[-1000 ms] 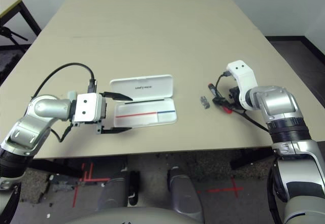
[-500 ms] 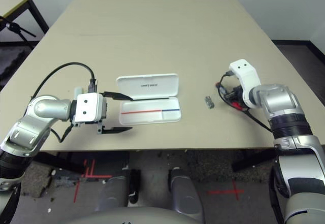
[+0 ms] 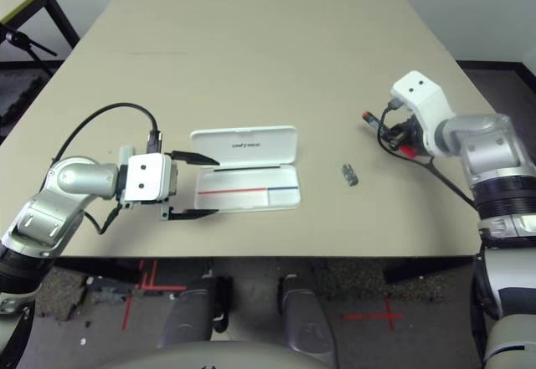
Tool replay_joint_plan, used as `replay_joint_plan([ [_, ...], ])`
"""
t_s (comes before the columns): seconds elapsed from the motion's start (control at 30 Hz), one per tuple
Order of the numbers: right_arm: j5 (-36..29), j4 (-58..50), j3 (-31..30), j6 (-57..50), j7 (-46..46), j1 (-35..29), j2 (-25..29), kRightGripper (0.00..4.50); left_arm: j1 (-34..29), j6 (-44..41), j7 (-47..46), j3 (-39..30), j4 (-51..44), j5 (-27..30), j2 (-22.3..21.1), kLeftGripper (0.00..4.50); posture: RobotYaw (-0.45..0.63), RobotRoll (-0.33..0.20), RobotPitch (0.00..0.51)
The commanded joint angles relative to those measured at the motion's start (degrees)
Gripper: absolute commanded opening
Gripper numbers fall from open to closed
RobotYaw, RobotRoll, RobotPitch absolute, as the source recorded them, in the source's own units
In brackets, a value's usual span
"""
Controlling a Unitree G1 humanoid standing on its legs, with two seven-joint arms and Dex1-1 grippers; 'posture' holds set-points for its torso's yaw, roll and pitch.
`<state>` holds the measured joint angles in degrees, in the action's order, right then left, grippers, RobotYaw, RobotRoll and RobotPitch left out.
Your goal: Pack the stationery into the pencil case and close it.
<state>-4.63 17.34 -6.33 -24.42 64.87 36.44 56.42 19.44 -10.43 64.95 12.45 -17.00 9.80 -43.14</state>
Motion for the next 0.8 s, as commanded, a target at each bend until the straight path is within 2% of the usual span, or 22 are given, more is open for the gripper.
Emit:
replay_joint_plan([
  [0.03, -0.4, -5.6, -2.0, 3.5, 8.2, -1.0, 3.4, 0.51, -0.5, 0.8, 0.7, 0.6, 0.8, -0.7, -0.9, 4.50, 0.02, 0.000, 0.112],
  [0.17, 0.5, -10.5, -4.3, 5.6, 14.0, 0.0, 4.9, 0.51, -0.4, 1.3, 0.8, 0.6, 1.5, -0.8, -1.0, 4.50, 0.02, 0.000, 0.113],
  [0.33, 1.2, -14.7, -7.2, 8.7, 18.6, 1.6, 4.0, 0.51, -0.5, 1.7, 0.8, 0.9, 1.9, -1.1, -1.0, 4.50, 0.02, 0.000, 0.114],
  [0.7, 2.6, -20.8, -12.4, 3.6, 16.1, 5.4, -6.7, 0.51, -1.6, 0.6, 0.2, 0.9, 0.3, -1.4, -1.3, 4.50, 0.04, 0.000, 0.126],
  [0.8, 3.6, -21.8, -14.4, -1.2, 14.2, 6.7, -10.1, 0.51, -1.6, 0.0, 0.0, 1.0, -0.2, -1.5, -1.2, 4.50, 0.05, 0.000, 0.129],
])
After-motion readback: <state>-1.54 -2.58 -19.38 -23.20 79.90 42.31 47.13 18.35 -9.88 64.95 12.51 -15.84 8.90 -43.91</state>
